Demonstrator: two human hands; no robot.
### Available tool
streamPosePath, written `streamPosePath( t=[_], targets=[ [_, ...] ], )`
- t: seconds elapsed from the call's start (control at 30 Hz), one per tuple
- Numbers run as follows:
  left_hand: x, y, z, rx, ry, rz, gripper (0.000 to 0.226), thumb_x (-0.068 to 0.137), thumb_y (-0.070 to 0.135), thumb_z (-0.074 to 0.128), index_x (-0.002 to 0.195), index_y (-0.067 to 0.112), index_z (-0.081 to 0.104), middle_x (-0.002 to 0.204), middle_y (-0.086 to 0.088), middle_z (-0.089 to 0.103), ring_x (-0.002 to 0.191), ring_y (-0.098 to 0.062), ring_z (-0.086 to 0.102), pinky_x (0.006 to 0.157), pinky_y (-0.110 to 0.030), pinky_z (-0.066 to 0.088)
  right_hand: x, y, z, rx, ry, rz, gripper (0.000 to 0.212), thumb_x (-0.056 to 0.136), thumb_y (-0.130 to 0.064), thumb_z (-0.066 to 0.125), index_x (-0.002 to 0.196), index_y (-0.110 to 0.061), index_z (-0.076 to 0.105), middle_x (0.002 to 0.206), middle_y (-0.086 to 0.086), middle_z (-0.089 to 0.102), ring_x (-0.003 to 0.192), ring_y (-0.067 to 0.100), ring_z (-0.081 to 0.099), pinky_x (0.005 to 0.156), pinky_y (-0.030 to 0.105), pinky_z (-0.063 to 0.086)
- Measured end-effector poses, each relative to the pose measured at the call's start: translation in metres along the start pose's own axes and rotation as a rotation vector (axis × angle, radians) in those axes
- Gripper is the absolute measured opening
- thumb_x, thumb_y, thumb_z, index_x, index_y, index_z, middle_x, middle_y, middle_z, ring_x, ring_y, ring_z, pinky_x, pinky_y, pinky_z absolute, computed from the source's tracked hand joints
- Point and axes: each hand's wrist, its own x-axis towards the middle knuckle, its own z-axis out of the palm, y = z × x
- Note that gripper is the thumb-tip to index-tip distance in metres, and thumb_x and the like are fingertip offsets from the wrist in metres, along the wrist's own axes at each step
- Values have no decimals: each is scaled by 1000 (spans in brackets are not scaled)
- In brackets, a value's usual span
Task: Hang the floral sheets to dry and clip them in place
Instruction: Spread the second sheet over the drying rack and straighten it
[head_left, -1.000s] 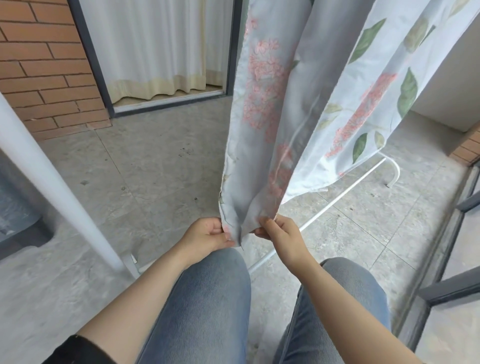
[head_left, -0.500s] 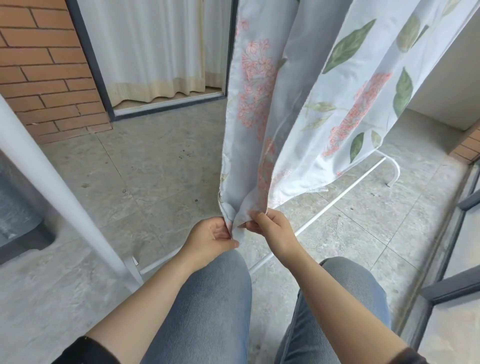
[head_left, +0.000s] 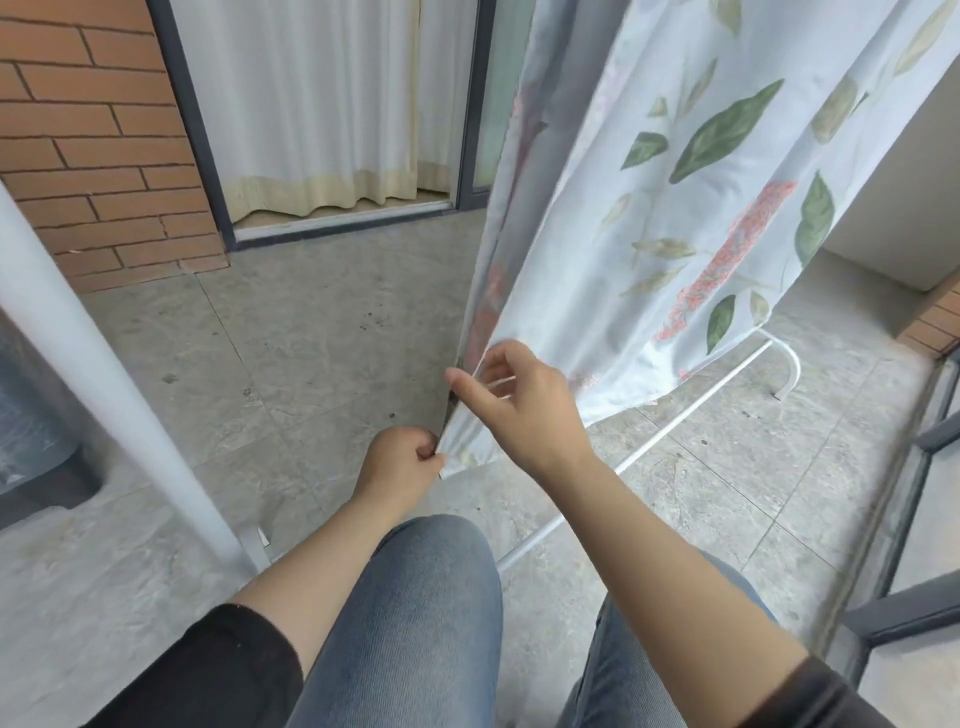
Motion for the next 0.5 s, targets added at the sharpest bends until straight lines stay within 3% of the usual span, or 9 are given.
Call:
streamPosePath(
  t=[0.1, 0.2, 0.37, 0.43, 0.5],
  targets=[
    [8, -1, 1, 27, 14, 37, 51, 75, 6, 69, 48, 19, 28, 51, 2, 28, 52, -13, 27, 51, -28, 19, 28, -21, 5, -258, 82, -23, 55, 82, -69, 53, 69, -15, 44, 64, -5, 52, 67, 18, 54, 53, 31, 36],
    [10, -9, 5, 36, 17, 18, 35, 73, 7, 68, 49, 12, 42, 53, -3, 39, 54, -15, 35, 53, -27, 25, 51, -39, 11, -426, 92, 8, 64, 85, -72, 41, 58, -14, 32, 55, -1, 41, 58, 23, 46, 50, 30, 28],
    [12, -13, 4, 43, 22, -24, 21, 73, 5, 68, 55, 3, 58, 59, -11, 63, 60, -28, 60, 55, -34, 46, 72, -43, 15, -534, -5, 67, 32, 99, -26, 34, 73, -8, 44, 76, 2, 44, 74, 27, 45, 66, 30, 33],
    [12, -11, 3, 65, 27, -12, 26, 74, 4, 68, 52, 10, 56, 56, -6, 61, 58, -23, 58, 54, -29, 44, 73, -38, 16, -557, -44, 84, 25, 99, -21, 33, 88, -9, 52, 84, 4, 46, 76, 26, 44, 67, 29, 33],
    [11, -10, 3, 72, 26, -19, 32, 74, 5, 68, 49, 17, 52, 54, 0, 56, 56, -17, 53, 53, -23, 39, 71, -32, 15, -567, -61, 83, 24, 99, -21, 32, 86, -10, 49, 84, 4, 46, 76, 26, 44, 67, 29, 33]
  ],
)
